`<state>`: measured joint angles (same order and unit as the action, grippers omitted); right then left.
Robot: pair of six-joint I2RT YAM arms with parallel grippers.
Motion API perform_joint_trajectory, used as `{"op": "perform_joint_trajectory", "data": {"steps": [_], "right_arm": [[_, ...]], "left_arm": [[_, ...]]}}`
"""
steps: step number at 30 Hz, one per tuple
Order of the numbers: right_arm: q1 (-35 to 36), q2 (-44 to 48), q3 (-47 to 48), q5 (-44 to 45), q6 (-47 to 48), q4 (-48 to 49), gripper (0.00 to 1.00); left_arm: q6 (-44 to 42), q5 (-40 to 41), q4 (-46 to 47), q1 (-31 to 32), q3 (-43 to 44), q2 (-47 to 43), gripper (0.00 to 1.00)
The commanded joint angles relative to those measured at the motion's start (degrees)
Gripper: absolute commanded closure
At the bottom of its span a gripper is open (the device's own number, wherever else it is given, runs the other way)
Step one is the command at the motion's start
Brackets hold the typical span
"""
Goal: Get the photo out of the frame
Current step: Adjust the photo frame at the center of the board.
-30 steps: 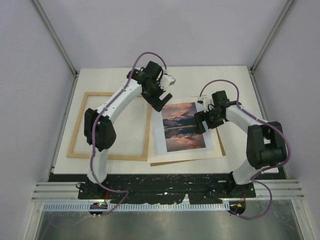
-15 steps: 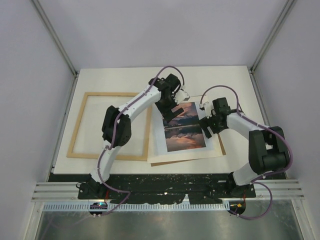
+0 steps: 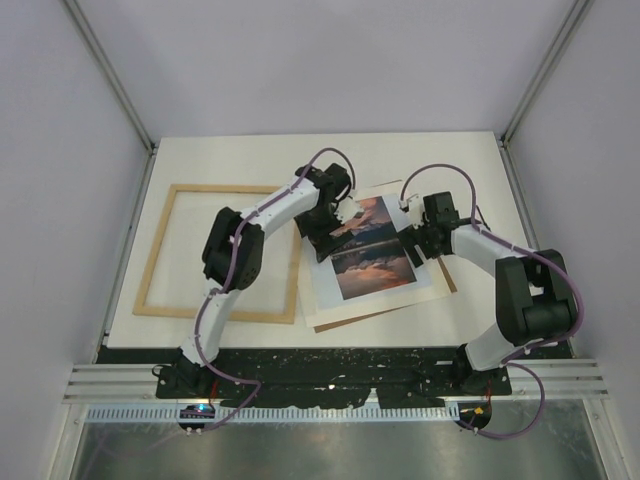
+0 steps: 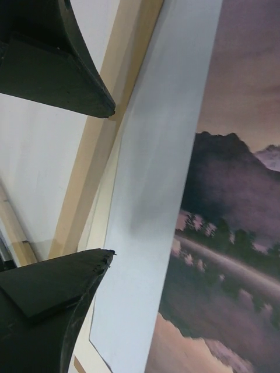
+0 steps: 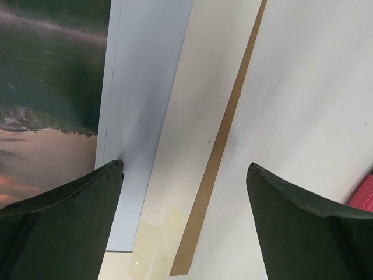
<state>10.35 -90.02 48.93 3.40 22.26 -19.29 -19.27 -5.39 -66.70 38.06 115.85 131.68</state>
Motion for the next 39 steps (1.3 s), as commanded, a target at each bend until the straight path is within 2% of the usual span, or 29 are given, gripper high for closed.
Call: {"op": "perform_joint_trajectory", "data": {"steps": [1, 8, 13, 17, 22, 30, 34, 39], "right_arm": [[-2.3, -4.1, -3.9, 7.7, 1.7, -0.6, 0.09], [-5.2, -2.7, -6.9, 7.8, 3.7, -0.9, 0.09], [-6.3, -1.3, -8.3, 7.1, 4.3, -0.8, 0.09], [-6.7, -0.9, -8.6, 7.3, 4.5, -0.9, 0.09], [-7.1, -0.3, -9.2, 6.6, 4.3, -0.9, 0.09], [-7.0, 1.0, -8.9, 5.3, 4.2, -1.5, 0.09], [-7.0, 1.0, -8.5, 4.6, 3.6, -1.9, 0.09], [-7.1, 0.5, -8.5, 3.9, 3.3, -1.8, 0.09]], "left_arm": [[1.3, 2.1, -1.8, -2.7, -2.9, -1.9, 0.0], [2.3, 4.2, -1.2, -3.7, -5.5, -2.2, 0.0], [2.7, 0.2, 1.6, -3.8, -5.6, -4.6, 0.0], [2.0, 7.9, -0.8, -3.7, -0.8, -3.4, 0.0], [1.6, 14.1, 1.2, -3.6, -2.6, -2.1, 0.01], [1.4, 13.9, 2.6, -3.2, -1.2, -0.7, 0.0], [2.4, 8.7, 5.2, -3.2, -1.3, -3.5, 0.0], [2.7, 8.6, 8.7, -3.3, -0.9, -6.9, 0.0]]}}
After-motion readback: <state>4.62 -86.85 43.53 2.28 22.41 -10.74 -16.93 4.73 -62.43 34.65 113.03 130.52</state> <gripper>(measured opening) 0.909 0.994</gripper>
